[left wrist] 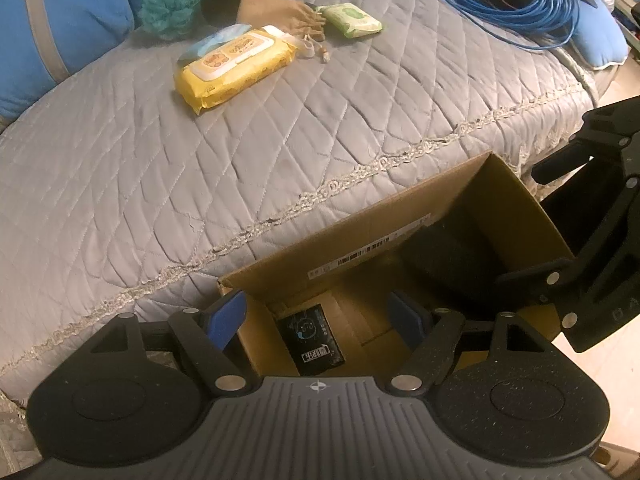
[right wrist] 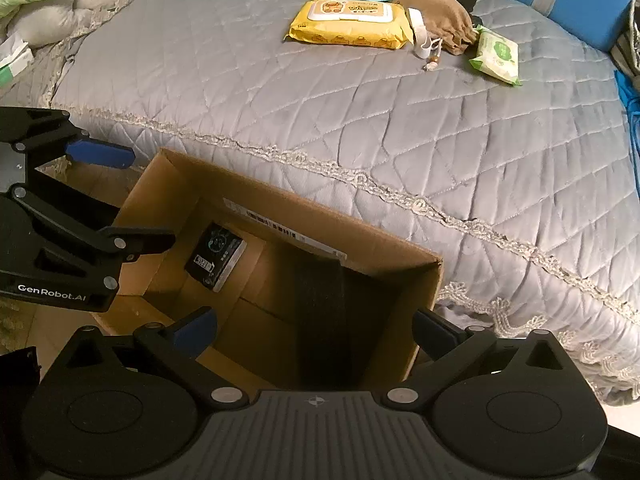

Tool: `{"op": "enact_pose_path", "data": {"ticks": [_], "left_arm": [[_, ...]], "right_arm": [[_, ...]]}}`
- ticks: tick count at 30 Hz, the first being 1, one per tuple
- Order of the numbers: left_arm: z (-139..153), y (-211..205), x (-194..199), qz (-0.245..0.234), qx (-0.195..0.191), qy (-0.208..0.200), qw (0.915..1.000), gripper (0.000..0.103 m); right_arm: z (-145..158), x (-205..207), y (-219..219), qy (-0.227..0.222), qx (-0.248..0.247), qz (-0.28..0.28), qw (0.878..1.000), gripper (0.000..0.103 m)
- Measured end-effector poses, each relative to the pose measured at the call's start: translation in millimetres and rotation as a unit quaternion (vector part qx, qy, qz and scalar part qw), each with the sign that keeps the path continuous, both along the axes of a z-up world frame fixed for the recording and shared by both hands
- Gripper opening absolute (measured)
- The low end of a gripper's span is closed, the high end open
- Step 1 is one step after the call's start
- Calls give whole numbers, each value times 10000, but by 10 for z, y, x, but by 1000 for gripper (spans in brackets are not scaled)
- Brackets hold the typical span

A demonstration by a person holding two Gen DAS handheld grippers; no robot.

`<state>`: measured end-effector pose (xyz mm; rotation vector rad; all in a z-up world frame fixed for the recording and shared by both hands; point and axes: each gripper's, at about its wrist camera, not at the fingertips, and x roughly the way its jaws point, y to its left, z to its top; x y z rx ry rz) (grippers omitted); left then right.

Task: Organize soft objects
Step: 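Withdraw both open grippers from the cardboard box back toward the bed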

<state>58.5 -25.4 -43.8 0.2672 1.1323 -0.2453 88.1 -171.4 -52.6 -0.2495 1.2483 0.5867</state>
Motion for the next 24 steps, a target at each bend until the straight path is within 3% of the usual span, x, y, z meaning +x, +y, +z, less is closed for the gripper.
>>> {"op": "enact_pose_path", "data": {"ticks": [13, 24], "left_arm": [[114, 61, 15, 247, -20, -400, 9989, 77], [221, 91, 18, 377, -44, -814, 9960, 78]], "right_arm": [[73, 70, -86, -227, 91, -351, 9991, 103], [212, 189, -252, -716, 209, -940, 9928, 103]]}}
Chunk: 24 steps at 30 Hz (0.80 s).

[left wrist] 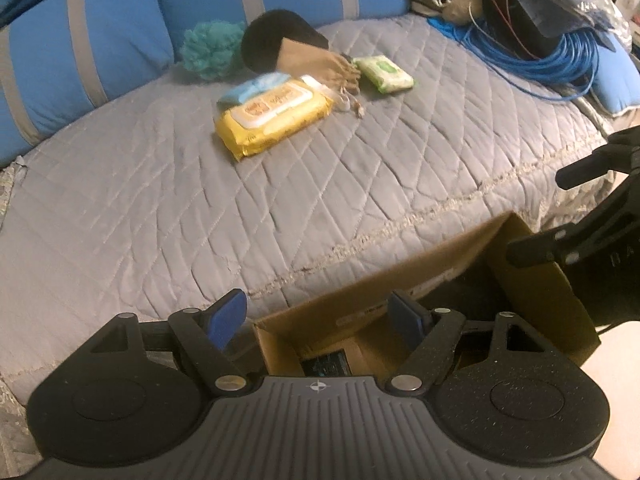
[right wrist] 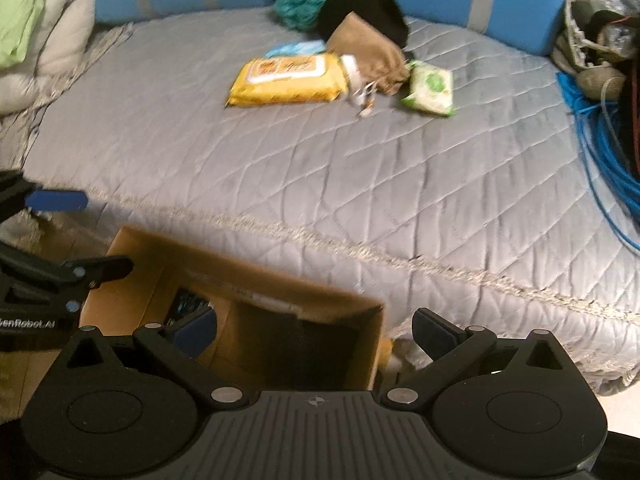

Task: Organize soft objects
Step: 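Withdraw both open grippers from the cardboard box back toward the bed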

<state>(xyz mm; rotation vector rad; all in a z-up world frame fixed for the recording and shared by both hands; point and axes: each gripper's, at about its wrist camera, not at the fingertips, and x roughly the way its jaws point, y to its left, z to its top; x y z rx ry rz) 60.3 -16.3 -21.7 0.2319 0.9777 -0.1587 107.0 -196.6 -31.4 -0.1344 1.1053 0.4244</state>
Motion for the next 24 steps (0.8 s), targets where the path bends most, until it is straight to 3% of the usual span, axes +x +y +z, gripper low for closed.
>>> {"op": "enact_pose_path", "data": {"ticks": [11, 24], "left_arm": [[148, 25, 25, 186, -196, -454, 9986, 77], [196, -23, 143, 50, 162, -860, 9962, 77]], "right_arm": [[217, 163, -126, -845, -62, -395, 9956, 103], [270, 463, -160, -1154, -108, -534, 9918, 103]]}}
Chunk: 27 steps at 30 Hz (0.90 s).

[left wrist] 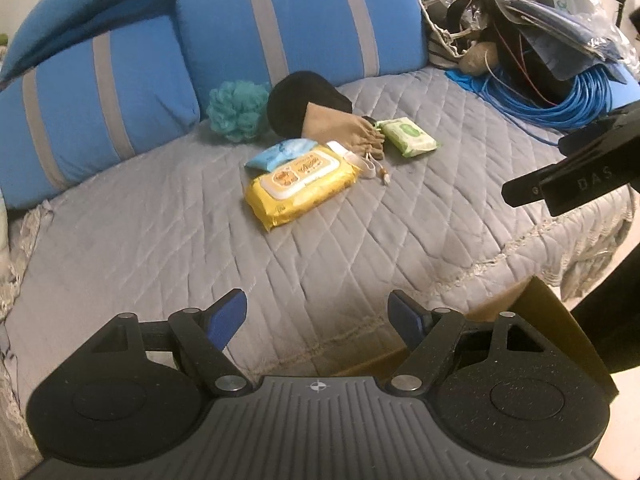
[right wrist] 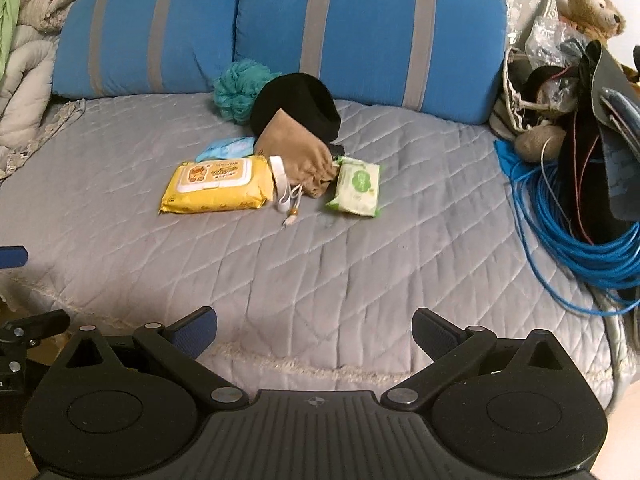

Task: Organize soft objects
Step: 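Withdraw both open grippers from the cardboard box back toward the bed, then grasp the green-and-white wipes pack with the right gripper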

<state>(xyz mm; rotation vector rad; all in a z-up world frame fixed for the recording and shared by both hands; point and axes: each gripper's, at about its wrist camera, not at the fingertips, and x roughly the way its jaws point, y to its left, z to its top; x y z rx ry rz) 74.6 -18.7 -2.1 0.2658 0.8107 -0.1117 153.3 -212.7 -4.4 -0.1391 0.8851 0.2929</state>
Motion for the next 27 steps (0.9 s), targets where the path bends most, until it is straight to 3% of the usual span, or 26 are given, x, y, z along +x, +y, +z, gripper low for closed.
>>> {"op": "enact_pose_path", "data": {"ticks": [27], "left_arm": [[-20, 52, 593, -218, -88, -49, 9997, 78]], "right_arm": [[-136, 738, 81, -249, -76, 68, 9996, 103]]}}
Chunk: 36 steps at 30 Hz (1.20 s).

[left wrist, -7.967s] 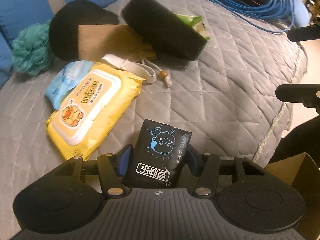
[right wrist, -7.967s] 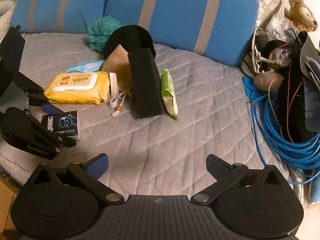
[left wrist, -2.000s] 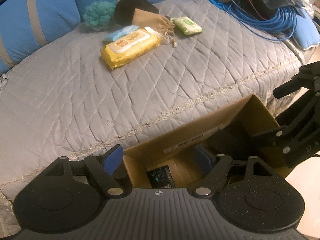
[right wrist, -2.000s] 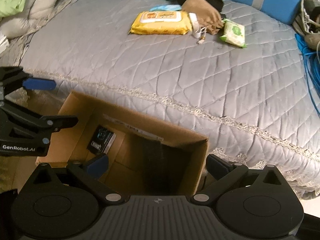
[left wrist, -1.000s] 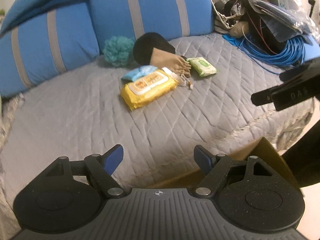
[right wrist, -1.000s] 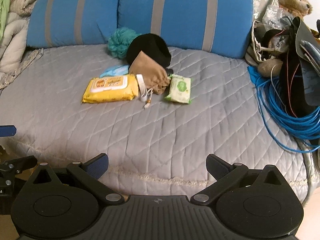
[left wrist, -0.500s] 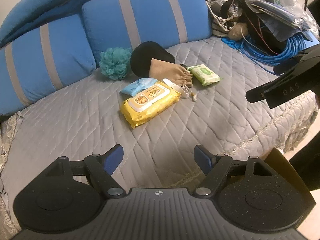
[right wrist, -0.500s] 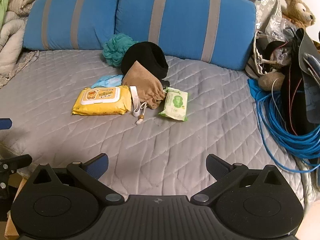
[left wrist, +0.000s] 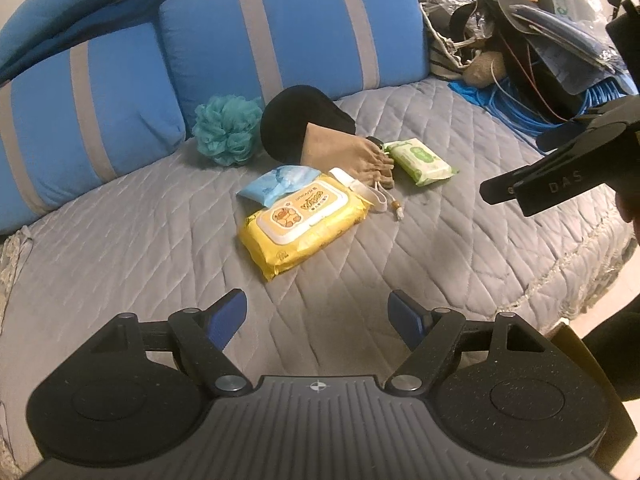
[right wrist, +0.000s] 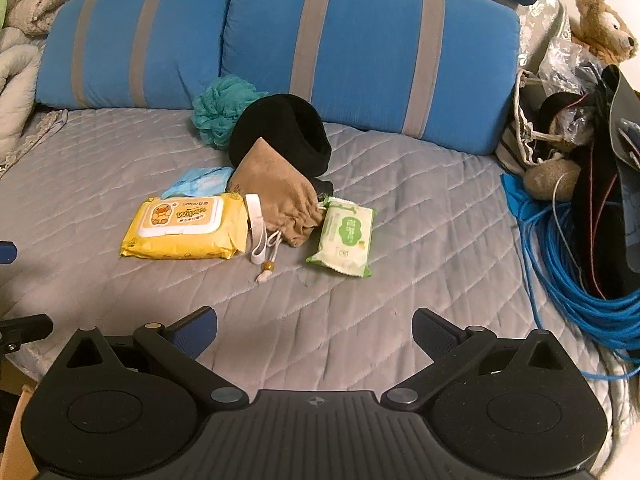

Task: Organize soft objects
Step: 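Grasp the green-and-white wipes pack with the right gripper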

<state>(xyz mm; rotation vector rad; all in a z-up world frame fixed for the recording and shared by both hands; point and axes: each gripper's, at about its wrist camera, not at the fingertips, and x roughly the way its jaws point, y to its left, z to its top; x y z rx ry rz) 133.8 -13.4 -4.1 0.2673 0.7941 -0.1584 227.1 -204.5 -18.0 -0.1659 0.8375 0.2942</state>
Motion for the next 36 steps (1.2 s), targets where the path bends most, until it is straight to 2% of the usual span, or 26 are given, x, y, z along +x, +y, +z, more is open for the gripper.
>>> {"op": "enact_pose_path", "data": {"ticks": [15, 22, 27, 36], "left_arm": [[-62, -96, 443, -417, 159, -226, 9987, 78], [-61, -121, 596, -474, 76, -140, 9988, 78], [-52, -148, 617, -537, 61, -120, 9985, 78], [-113, -199, 623, -715, 204, -21, 9972, 78]], "right_arm": [[-252, 564, -5, 96, -84, -173, 9998, 103], [-422, 922, -17, 148, 32, -158, 9998, 103], [-569, 1208, -5, 310, 105, -377, 9988, 102], [-833, 1551, 155, 308, -227, -286, 9989, 85]]}}
